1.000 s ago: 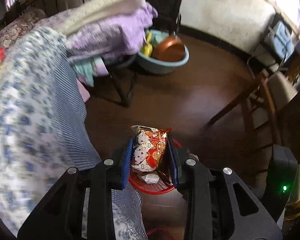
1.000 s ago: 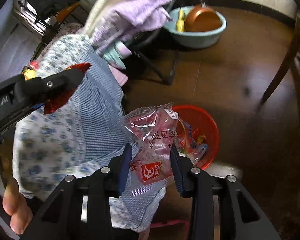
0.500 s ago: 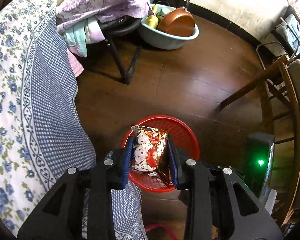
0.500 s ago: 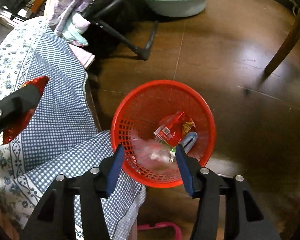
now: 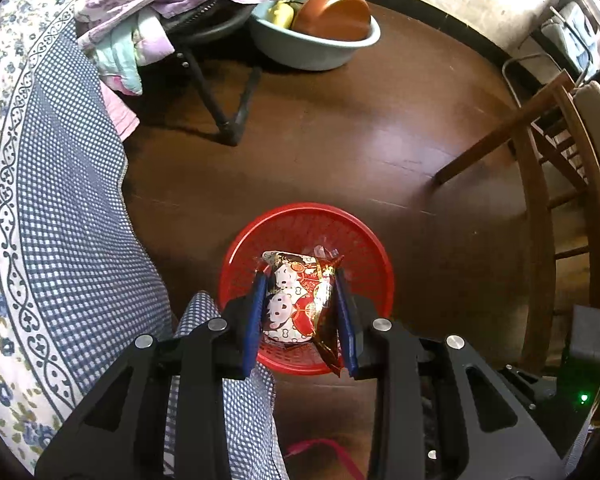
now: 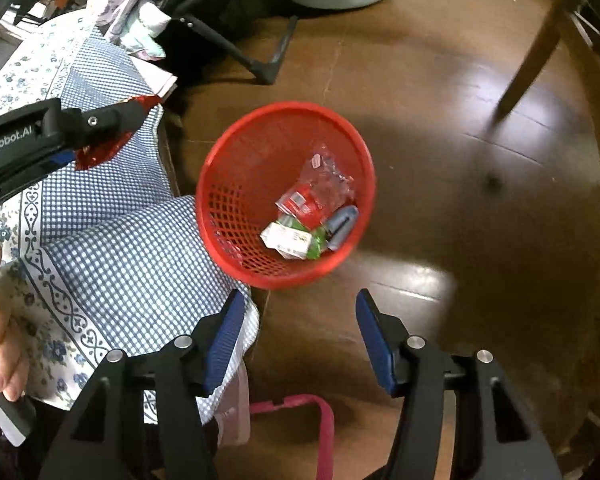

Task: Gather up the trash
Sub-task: 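Open the right gripper to drop the bag while the left gripper drops the wrapper, then move both tools back to the trash on the table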

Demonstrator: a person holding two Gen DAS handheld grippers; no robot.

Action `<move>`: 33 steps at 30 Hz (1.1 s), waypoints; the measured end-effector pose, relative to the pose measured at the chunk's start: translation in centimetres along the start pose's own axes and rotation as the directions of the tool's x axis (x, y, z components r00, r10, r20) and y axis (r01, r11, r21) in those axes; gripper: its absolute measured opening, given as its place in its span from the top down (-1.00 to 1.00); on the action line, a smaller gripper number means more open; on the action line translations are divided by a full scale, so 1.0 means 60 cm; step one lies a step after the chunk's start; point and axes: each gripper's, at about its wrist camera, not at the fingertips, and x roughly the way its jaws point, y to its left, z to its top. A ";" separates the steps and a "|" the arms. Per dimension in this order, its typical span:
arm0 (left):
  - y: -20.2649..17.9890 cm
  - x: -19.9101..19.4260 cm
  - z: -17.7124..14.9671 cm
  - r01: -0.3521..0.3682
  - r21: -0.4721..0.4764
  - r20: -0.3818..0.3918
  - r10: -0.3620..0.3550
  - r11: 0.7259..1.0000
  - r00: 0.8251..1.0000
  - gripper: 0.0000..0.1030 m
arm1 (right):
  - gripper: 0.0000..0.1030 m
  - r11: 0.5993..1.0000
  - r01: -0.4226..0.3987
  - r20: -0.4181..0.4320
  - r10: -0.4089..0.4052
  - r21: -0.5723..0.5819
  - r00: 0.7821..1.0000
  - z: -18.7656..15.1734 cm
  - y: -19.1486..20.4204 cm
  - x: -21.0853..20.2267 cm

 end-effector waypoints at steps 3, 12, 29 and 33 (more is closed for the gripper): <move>-0.005 0.003 -0.003 0.012 0.016 -0.010 -0.011 1.000 1.000 0.36 | -0.11 1.000 -0.001 0.007 0.001 0.005 1.000 0.003 -0.001 -0.003; -0.007 0.025 -0.009 0.079 0.004 -0.096 -0.079 0.997 0.992 0.16 | -0.11 1.000 -0.009 0.007 0.009 0.006 1.000 0.003 -0.003 -0.004; -0.045 -0.093 -0.018 0.148 0.103 0.073 -0.156 0.984 0.985 -0.53 | -0.11 1.000 0.008 0.034 -0.007 -0.020 0.999 -0.005 0.009 -0.048; -0.050 -0.197 -0.031 0.129 0.138 0.195 -0.155 0.982 0.968 -0.67 | -0.15 0.999 0.015 0.079 -0.012 -0.040 0.997 -0.005 0.027 -0.087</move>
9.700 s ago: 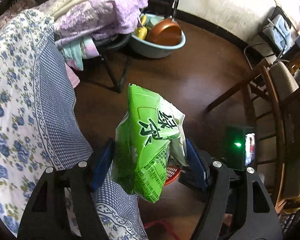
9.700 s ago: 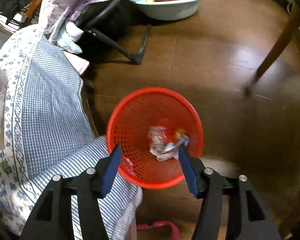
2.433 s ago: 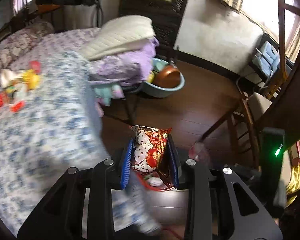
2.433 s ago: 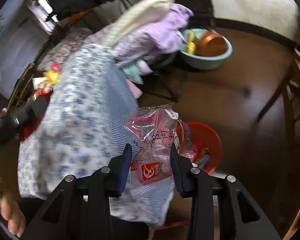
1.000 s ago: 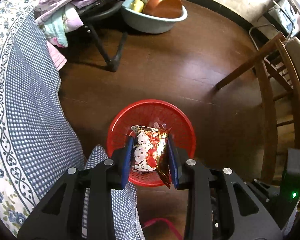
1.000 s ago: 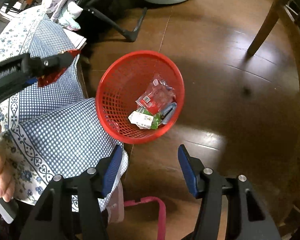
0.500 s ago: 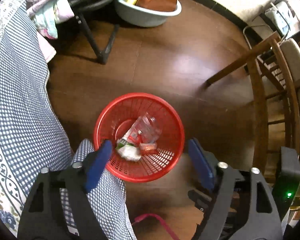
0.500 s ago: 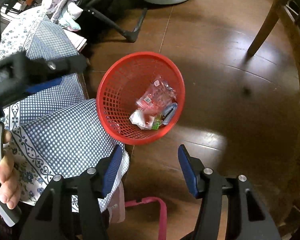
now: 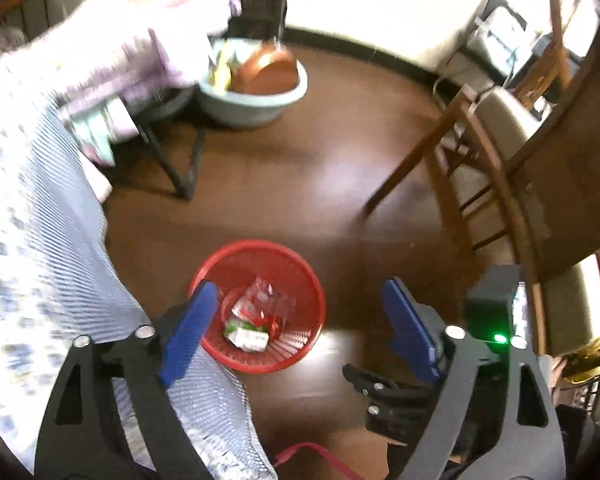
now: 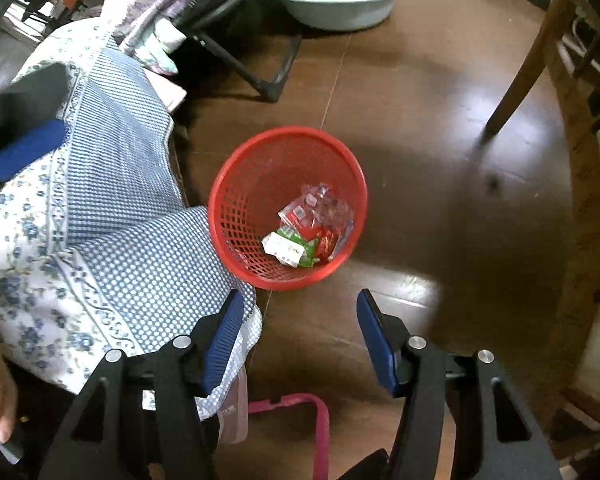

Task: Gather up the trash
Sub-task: 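Move both tools back to the trash on the table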

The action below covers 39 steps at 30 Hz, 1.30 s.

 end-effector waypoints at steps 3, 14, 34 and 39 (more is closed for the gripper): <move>0.011 -0.074 0.001 -0.024 -0.018 0.071 0.025 1.000 0.997 -0.68 | -0.28 1.000 0.004 0.038 -0.003 -0.025 0.999 0.002 0.024 -0.031; 0.140 -0.303 -0.036 -0.216 -0.228 0.249 0.271 0.949 0.930 -0.86 | -0.78 0.990 0.034 0.206 -0.005 -0.137 0.978 -0.004 0.143 -0.166; 0.435 -0.560 -0.185 -0.413 -0.607 0.225 0.646 0.678 0.729 -0.86 | -0.79 0.886 -0.055 0.244 0.186 -0.460 0.952 -0.046 0.472 -0.256; 0.540 -0.578 -0.198 -0.338 -0.721 0.180 0.634 0.605 0.752 -0.87 | -0.79 0.848 -0.060 0.211 0.198 -0.527 0.957 -0.042 0.553 -0.245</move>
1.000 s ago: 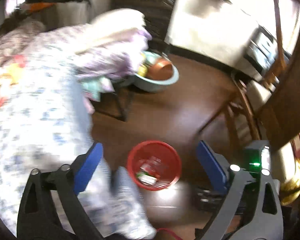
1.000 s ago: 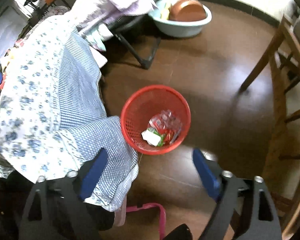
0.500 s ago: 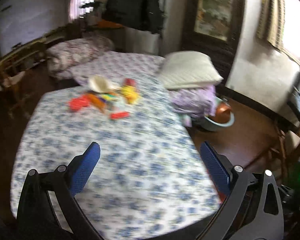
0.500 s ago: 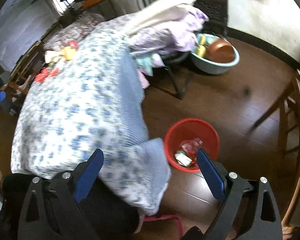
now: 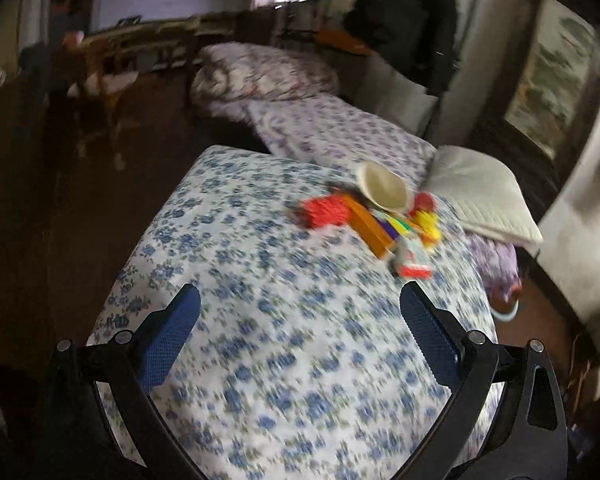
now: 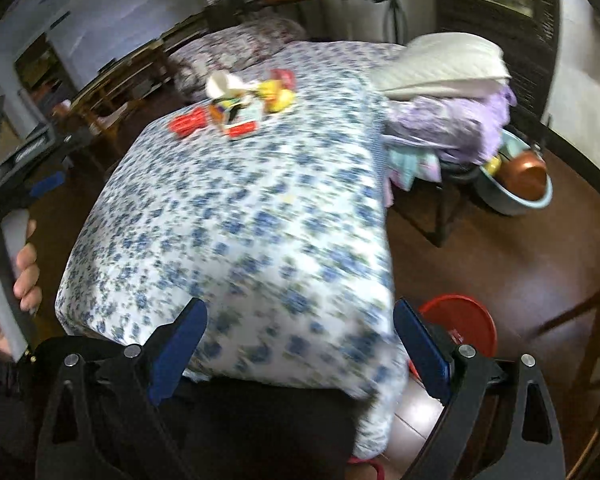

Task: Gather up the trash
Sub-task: 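Move both tools back to the trash on the table, then grasp the white medicine box with the right gripper while the left gripper grasps the red string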

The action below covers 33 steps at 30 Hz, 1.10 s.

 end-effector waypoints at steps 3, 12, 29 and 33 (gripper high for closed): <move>0.015 0.032 0.035 -0.046 -0.029 -0.004 0.046 0.999 0.999 -0.86 | -0.84 1.000 -0.001 -0.014 0.001 -0.031 1.000 0.020 0.034 0.024; 0.012 0.118 0.073 -0.154 -0.026 0.033 0.155 0.988 0.987 -0.86 | -0.86 0.998 0.015 0.029 -0.013 -0.061 0.999 0.148 0.095 0.126; 0.063 0.188 0.075 -0.156 -0.039 -0.077 0.153 0.987 0.985 -0.86 | -0.41 0.986 0.161 0.051 -0.159 -0.043 0.986 0.290 0.107 0.321; 0.056 0.204 0.074 -0.137 -0.028 -0.099 0.133 0.990 0.986 -0.86 | 0.15 0.991 0.126 0.044 -0.124 -0.037 0.991 0.289 0.102 0.317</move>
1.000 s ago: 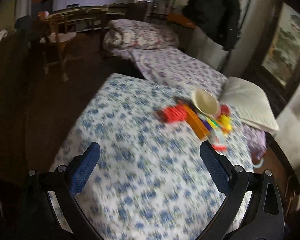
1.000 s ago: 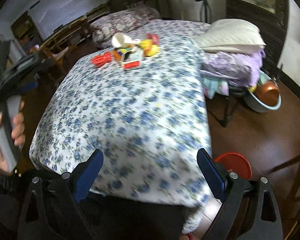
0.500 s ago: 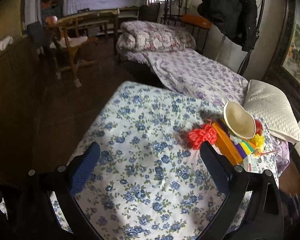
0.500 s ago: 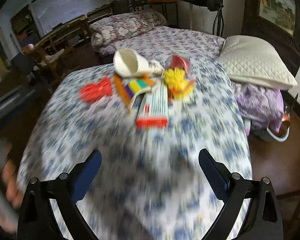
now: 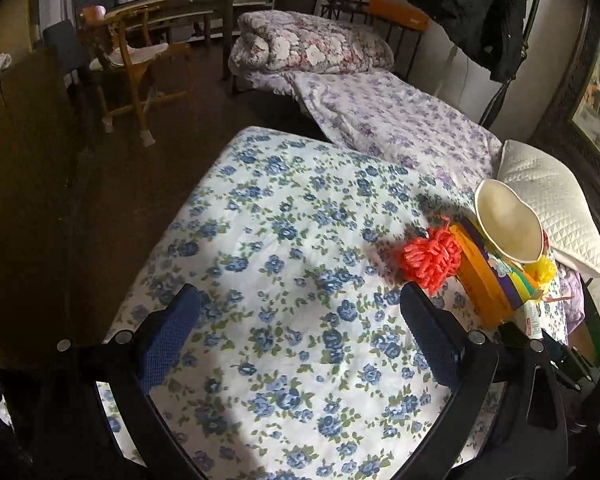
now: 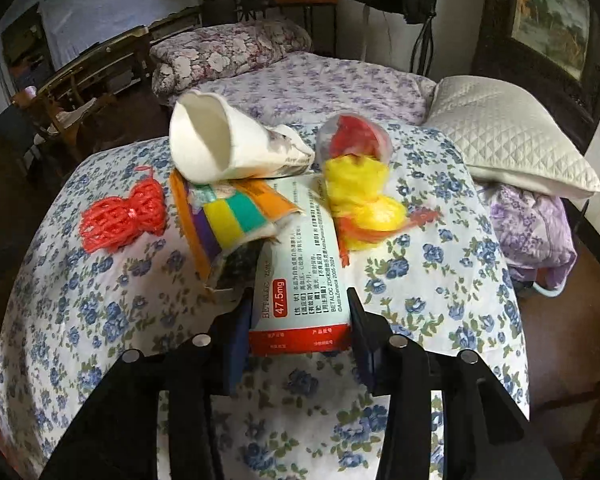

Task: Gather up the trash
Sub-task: 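Grasp the white medicine box with the right gripper while the left gripper grasps the red string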

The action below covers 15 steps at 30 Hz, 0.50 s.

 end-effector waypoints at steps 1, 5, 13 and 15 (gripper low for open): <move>-0.002 0.003 0.000 0.007 0.005 -0.001 -0.007 1.000 1.000 -0.86 | 0.15 1.000 -0.016 -0.009 0.016 0.009 1.000 -0.004 -0.002 -0.006; -0.030 0.012 0.003 0.056 0.073 0.001 -0.056 0.996 0.998 -0.86 | 0.15 0.992 -0.116 -0.041 0.118 0.048 0.992 -0.055 -0.013 -0.053; -0.088 0.067 0.021 0.133 0.192 -0.006 -0.135 0.972 0.991 -0.87 | 0.14 0.987 -0.152 -0.065 0.155 0.051 0.986 -0.129 -0.024 -0.103; -0.099 0.085 0.024 0.159 0.193 -0.029 -0.156 0.968 0.987 -0.86 | 0.14 0.987 -0.151 -0.068 0.154 0.054 0.986 -0.126 -0.027 -0.103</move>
